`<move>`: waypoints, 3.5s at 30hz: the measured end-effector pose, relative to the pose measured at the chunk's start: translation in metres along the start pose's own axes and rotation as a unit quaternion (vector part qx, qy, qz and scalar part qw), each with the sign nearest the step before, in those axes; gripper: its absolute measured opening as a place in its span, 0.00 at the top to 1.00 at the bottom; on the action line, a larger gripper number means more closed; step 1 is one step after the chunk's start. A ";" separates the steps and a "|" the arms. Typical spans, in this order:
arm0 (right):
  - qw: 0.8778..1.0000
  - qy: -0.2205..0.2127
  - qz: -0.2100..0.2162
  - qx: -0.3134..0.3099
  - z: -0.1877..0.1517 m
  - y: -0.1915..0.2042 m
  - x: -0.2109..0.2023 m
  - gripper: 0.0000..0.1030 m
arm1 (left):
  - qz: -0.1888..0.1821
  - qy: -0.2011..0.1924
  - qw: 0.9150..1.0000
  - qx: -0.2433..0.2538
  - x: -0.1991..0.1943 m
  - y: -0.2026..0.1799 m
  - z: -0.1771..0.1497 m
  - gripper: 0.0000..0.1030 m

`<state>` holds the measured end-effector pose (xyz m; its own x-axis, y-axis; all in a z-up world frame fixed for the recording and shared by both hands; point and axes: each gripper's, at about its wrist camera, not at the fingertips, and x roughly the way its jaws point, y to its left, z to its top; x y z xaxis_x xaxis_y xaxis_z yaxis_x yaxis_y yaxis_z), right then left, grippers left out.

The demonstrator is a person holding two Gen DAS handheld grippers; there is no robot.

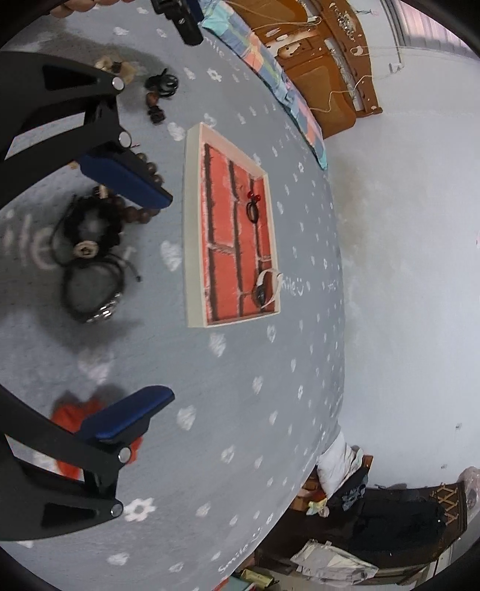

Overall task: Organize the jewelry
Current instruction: 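Grasp the cream scrunchie with left tool while right tool grasps black beaded bracelet, then carry scrunchie and beaded bracelet with both tools into the brick tray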

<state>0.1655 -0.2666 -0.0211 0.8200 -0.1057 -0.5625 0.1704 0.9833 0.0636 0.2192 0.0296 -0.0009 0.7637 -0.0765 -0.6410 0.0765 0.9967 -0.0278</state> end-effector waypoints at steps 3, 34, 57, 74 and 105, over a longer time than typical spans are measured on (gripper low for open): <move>1.000 -0.002 -0.008 0.002 -0.011 0.003 -0.006 0.08 | -0.004 -0.009 1.000 -0.009 -0.007 0.006 -0.012 0.05; 0.997 0.081 -0.021 -0.002 -0.071 0.044 0.050 0.49 | 0.000 0.070 0.997 -0.018 0.063 0.055 -0.088 0.05; 0.996 0.092 -0.010 0.000 -0.073 0.049 0.062 0.70 | -0.012 0.086 0.996 -0.019 0.076 0.051 -0.091 0.18; 0.996 0.093 -0.009 -0.013 -0.072 0.053 0.065 0.81 | -0.015 0.089 0.996 -0.017 0.078 0.049 -0.091 0.23; 0.999 0.046 0.006 -0.014 -0.046 0.032 0.040 0.88 | -0.022 0.055 0.998 -0.022 0.060 0.040 -0.065 0.73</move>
<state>0.1784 -0.2329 -0.0796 0.7676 -0.0820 -0.6356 0.1454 0.9882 0.0480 0.2267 0.0670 -0.0905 0.6855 -0.1189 -0.7183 0.0784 0.9929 -0.0895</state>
